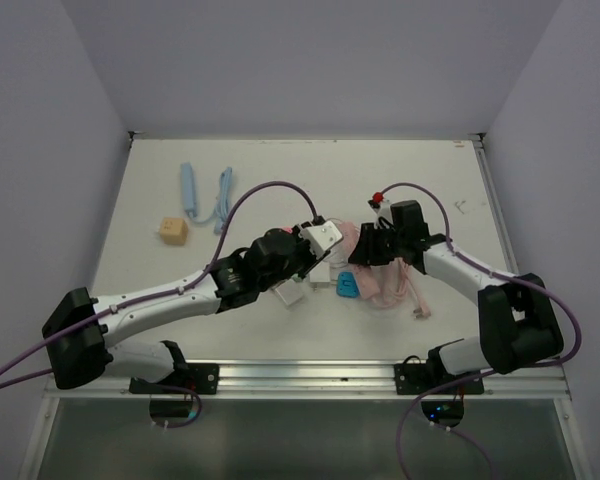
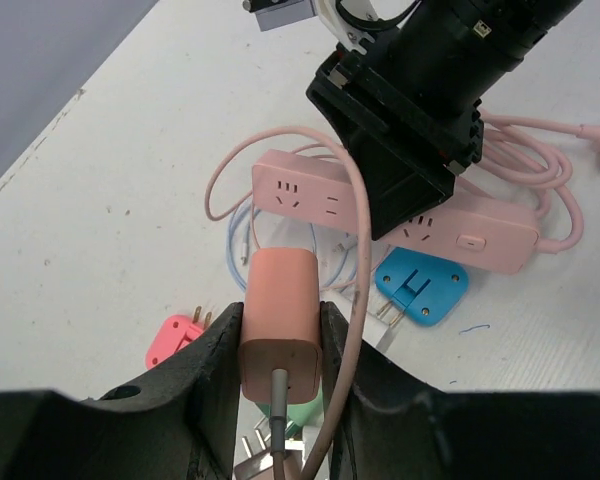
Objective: Pull the plug off the socket
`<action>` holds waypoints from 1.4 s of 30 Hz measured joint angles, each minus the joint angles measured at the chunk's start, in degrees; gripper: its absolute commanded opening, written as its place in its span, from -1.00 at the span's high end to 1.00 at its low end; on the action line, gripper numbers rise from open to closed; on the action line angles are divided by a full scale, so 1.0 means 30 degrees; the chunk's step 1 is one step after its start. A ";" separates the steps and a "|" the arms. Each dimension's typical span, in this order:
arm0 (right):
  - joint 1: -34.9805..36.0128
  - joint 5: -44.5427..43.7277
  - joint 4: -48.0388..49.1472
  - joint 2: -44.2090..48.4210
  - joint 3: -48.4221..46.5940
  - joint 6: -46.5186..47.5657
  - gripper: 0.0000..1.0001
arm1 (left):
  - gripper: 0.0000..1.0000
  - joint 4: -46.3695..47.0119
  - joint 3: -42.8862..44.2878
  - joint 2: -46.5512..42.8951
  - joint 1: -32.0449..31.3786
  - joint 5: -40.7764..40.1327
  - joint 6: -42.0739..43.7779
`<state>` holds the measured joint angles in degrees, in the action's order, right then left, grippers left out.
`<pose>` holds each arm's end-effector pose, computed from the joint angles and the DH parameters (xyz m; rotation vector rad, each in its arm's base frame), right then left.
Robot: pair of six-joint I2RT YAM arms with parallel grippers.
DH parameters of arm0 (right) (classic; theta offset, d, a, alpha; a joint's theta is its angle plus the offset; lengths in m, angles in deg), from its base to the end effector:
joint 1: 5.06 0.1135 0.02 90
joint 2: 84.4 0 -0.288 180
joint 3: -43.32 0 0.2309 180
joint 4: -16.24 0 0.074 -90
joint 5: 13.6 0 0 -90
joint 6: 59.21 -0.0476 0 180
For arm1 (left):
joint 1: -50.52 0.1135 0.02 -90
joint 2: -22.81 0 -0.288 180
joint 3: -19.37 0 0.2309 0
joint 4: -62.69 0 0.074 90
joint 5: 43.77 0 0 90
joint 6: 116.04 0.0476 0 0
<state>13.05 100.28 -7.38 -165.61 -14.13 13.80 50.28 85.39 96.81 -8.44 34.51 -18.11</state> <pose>0.2477 0.1013 0.2186 -0.2254 2.4407 0.7799 0.1539 -0.2369 0.3163 0.9511 1.6903 -0.4001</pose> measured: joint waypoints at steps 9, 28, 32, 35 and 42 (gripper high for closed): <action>0.0087 0.0444 -0.0131 0.0335 0.0044 0.0175 1.00 | 1.00 -0.0066 0.0430 0.0714 0.1180 -0.1188 -0.1501; -0.3184 -0.2004 -0.2645 0.7395 -0.0270 -0.0991 1.00 | 1.00 -0.2892 0.0809 0.2550 0.5013 -0.3264 -0.6084; -0.3286 -0.3424 -0.3264 0.7723 -0.1829 -0.1064 1.00 | 1.00 -0.3949 -0.0029 0.2557 0.5384 -0.3300 -0.7322; -0.3628 -0.4539 -0.3271 0.7643 -0.2433 -0.1341 1.00 | 1.00 -0.4415 -0.0641 0.2557 0.5486 -0.3002 -0.8247; -0.6135 -0.5005 -0.2106 0.5224 -0.2433 -0.2339 1.00 | 0.96 -0.4707 -0.1829 0.2739 0.5646 -0.1494 -1.0142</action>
<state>-5.35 85.26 -13.70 -149.93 -21.43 6.78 36.16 79.90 105.03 8.50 30.03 -48.54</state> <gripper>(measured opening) 0.350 0.356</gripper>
